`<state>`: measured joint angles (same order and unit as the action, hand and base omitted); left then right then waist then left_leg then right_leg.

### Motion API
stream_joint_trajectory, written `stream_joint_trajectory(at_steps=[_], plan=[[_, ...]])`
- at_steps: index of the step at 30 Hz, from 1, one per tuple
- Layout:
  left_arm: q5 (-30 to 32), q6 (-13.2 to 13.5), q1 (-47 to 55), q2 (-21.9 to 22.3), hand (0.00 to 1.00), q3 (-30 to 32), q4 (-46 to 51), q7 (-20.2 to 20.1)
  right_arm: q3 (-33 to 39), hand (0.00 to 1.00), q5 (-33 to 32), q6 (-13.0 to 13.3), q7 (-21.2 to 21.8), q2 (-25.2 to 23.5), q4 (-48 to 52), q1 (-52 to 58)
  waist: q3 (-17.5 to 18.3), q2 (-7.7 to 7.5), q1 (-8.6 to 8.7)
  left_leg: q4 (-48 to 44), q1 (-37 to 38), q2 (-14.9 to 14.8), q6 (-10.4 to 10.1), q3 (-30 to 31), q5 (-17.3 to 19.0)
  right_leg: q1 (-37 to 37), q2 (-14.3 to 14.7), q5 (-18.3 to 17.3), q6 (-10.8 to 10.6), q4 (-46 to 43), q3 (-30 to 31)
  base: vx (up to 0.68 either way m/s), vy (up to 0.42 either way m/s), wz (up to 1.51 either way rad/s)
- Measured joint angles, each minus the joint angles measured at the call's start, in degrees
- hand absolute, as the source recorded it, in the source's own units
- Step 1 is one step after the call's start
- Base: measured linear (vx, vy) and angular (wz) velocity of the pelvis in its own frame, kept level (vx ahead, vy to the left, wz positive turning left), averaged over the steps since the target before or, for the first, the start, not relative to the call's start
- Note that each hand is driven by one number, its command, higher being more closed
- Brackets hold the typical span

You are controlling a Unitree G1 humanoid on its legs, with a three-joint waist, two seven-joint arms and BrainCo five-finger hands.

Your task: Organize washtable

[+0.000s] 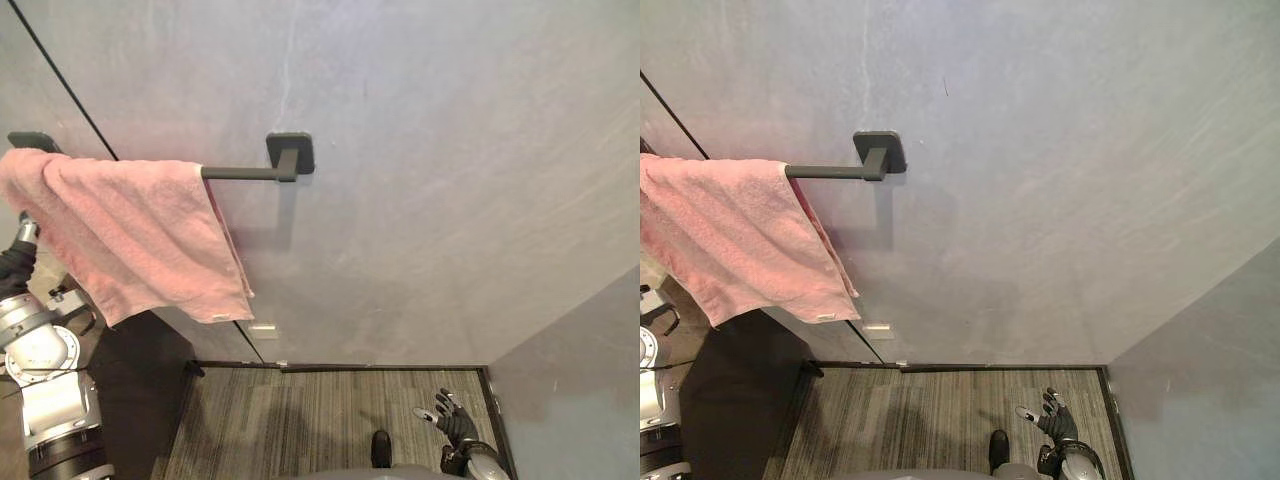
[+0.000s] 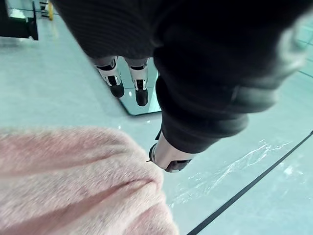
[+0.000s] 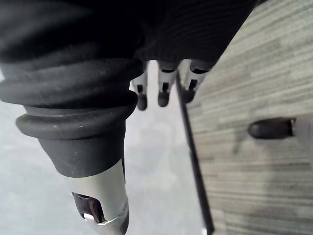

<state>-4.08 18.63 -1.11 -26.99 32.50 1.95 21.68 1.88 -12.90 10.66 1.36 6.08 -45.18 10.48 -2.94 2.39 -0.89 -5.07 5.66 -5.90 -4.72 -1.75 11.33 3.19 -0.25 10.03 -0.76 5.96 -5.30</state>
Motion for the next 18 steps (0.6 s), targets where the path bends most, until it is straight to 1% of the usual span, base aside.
stream_joint_trajectory(at_steps=[3, 6, 8, 10, 11, 12, 13, 14, 15, 17, 18], plan=[[2.45, 0.86, 0.43, 0.79, 0.00, 1.76, 1.79, 1.20, -0.09, 0.00, 0.13, 0.00, 0.02, -0.02, -0.71, 0.00, 0.47, -0.23, -0.09, -0.45, -0.43, 0.03, -0.01, 0.05, 0.01, 0.00, -0.12, 0.03, 0.04, -0.02, -0.37, -0.01, 0.026, 0.07], [2.50, 1.88, 0.42, 1.02, 0.00, 3.53, 2.01, 2.61, -0.24, 0.00, 0.18, 0.01, 0.01, -0.02, -0.72, 0.01, 0.82, -0.51, -0.14, -1.11, -0.96, 0.02, -0.03, 0.20, 0.02, 0.00, -0.18, 0.19, 0.26, -0.01, -0.75, -0.03, 0.012, 0.08], [2.14, 2.06, 0.40, 0.99, 0.00, 4.69, 1.99, 3.59, -0.48, 0.00, 0.29, 0.01, -0.01, 0.04, -0.75, 0.18, 1.42, -0.55, -0.28, -1.43, -1.22, -0.03, -0.05, 0.23, 0.03, 0.03, -0.07, 0.27, 0.38, 0.00, -0.79, -0.04, 0.005, 0.03], [0.85, 2.22, 0.31, 0.89, 0.00, 5.71, 1.83, 3.74, -0.99, 0.00, 0.49, 0.01, 0.01, 0.09, -1.11, 0.32, 1.90, -0.55, -0.32, -1.61, -1.37, -0.06, -0.06, 0.30, 0.04, 0.03, 0.01, 0.33, 0.48, 0.01, -0.86, -0.04, 0.002, 0.03], [-1.07, 2.98, -0.39, -0.10, 0.00, 6.22, 0.45, 3.83, -1.55, 0.00, 0.64, 0.00, 0.01, 0.13, -1.12, 0.29, 1.81, -0.37, -0.40, -1.78, -1.53, -0.05, -0.07, 0.34, 0.04, 0.06, 0.04, 0.37, 0.54, 0.02, -0.95, -0.05, 0.000, 0.03], [-2.73, 3.25, -1.15, -2.08, 0.00, 6.40, -2.16, 3.61, -2.41, 0.00, 0.63, 0.01, 0.05, 0.32, -1.09, 0.24, 1.84, -0.44, -0.39, -1.59, -1.53, -0.02, -0.08, 0.47, 0.02, 0.12, 0.06, 0.36, 0.54, 0.02, -1.06, -0.05, -0.002, 0.04], [-3.95, 3.27, -1.93, -3.35, 0.00, 6.40, -3.98, 3.40, -2.49, 0.00, 0.63, -0.01, 0.09, 0.38, -1.10, 0.24, 1.89, -0.52, -0.44, -1.53, -1.54, -0.02, -0.15, 0.59, -0.03, 0.12, 0.06, 0.36, 0.53, 0.02, -1.12, -0.06, -0.005, 0.06], [-6.15, 3.32, -3.74, -6.10, 0.00, 6.39, -7.88, 3.21, -2.56, 0.00, 0.61, -0.01, 0.11, 0.49, -1.08, 0.26, 1.82, -0.41, -0.42, -1.35, -1.54, -0.02, -0.28, 0.79, -0.13, 0.15, 0.06, 0.28, 0.42, 0.03, -1.32, -0.04, -0.007, 0.06], [-7.42, 3.36, -4.70, -7.22, 0.00, 6.38, -9.51, 2.98, -2.57, 0.00, 0.57, -0.01, 0.12, 0.55, -1.07, 0.28, 1.82, -0.45, -0.42, -1.27, -1.56, -0.02, -0.33, 0.88, -0.18, 0.17, 0.06, 0.18, 0.28, 0.03, -1.44, -0.06, -0.008, 0.08], [-12.17, 3.38, -8.94, -11.73, 0.00, 5.96, -15.60, 1.78, -2.64, 0.00, 0.37, -0.07, 0.17, 0.89, -1.02, 0.41, 1.65, -0.56, -0.21, -0.80, -1.81, -0.07, -0.35, 1.53, -0.46, 0.31, 0.04, 0.13, 0.26, 0.03, -2.10, -0.04, -0.004, 0.13], [-12.85, 3.38, -9.86, -12.53, 0.00, 5.74, -16.57, 1.58, -2.78, 0.00, 0.20, -0.08, 0.18, 1.03, -1.00, 0.43, 1.59, -0.66, -0.22, -0.76, -1.95, -0.11, -0.44, 1.62, -0.51, 0.40, 0.05, 0.13, 0.26, 0.03, -2.20, -0.03, 0.002, 0.09]])
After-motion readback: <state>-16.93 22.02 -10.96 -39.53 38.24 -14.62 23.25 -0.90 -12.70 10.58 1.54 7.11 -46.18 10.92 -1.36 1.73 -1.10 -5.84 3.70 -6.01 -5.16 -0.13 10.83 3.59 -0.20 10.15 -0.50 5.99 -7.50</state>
